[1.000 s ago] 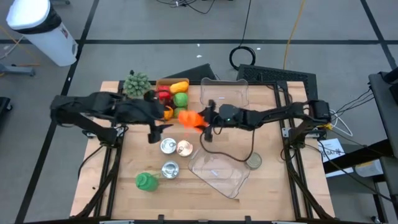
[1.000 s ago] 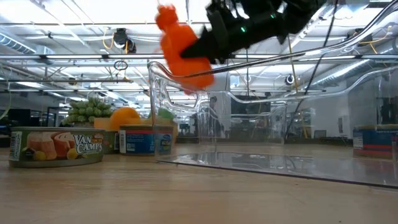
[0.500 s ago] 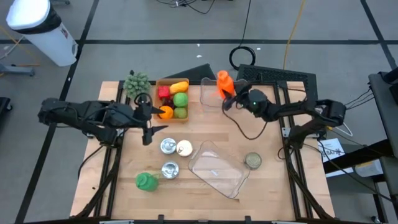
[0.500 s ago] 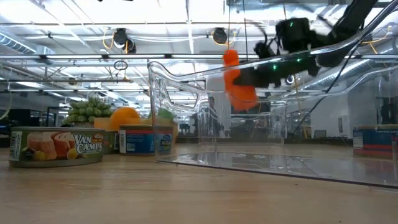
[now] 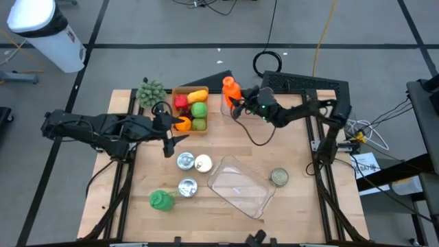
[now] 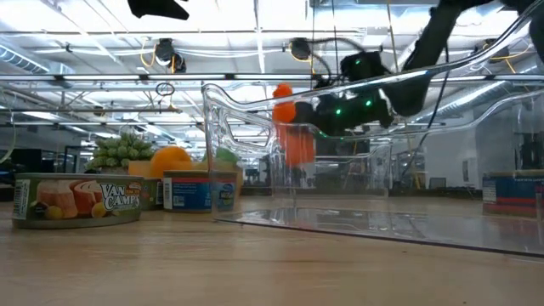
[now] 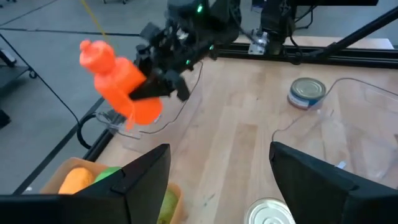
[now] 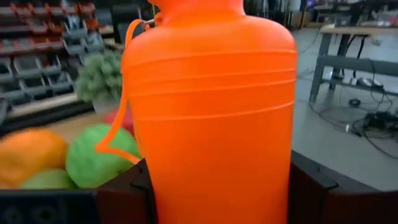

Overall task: Pick & Place Food Item
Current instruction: Put the orange water bottle into the top transparent bin

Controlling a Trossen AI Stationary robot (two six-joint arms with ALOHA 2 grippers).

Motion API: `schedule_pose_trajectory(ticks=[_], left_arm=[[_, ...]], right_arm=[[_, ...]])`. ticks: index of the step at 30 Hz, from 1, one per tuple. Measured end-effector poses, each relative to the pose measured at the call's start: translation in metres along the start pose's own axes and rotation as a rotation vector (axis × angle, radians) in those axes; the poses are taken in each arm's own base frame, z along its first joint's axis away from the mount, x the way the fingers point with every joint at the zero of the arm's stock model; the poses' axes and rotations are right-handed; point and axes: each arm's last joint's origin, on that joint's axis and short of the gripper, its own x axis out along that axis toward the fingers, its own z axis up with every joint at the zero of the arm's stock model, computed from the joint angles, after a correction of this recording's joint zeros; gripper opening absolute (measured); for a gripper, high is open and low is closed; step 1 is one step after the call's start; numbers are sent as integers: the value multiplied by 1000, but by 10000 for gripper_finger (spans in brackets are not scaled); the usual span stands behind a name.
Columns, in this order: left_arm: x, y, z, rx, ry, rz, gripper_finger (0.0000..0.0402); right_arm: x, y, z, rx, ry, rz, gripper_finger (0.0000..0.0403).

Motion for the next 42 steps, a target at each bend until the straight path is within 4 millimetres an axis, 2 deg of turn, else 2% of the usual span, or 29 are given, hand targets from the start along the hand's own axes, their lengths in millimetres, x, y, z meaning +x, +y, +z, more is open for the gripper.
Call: schedule_pose_trajectory(ticks=[6, 13, 19, 22, 28, 32, 36, 42], left_arm=[[0, 0, 0, -3, 0, -2, 288], [0, 0, 0, -7, 1, -2, 274], [0, 0, 0, -9, 1, -2, 283], [0, 0, 0, -13, 1, -2, 290], [0, 0, 0, -13, 1, -1, 298], [0, 0, 0, -13, 1, -2, 295], [0, 0, 0, -13, 1, -1, 288], [0, 0, 0, -12, 1, -1, 278]], right_arm=[[16, 1, -14, -13, 24, -2, 205], [18, 1, -22, -57, 55, -4, 206], [18, -1, -24, -74, 74, -10, 208], [18, -2, -25, -93, 87, -7, 227], [17, 0, -25, -90, 89, -4, 302], [17, 0, -28, -91, 115, -4, 334], [17, 0, -28, -95, 118, -4, 347], [16, 2, -23, -118, 107, 12, 342]])
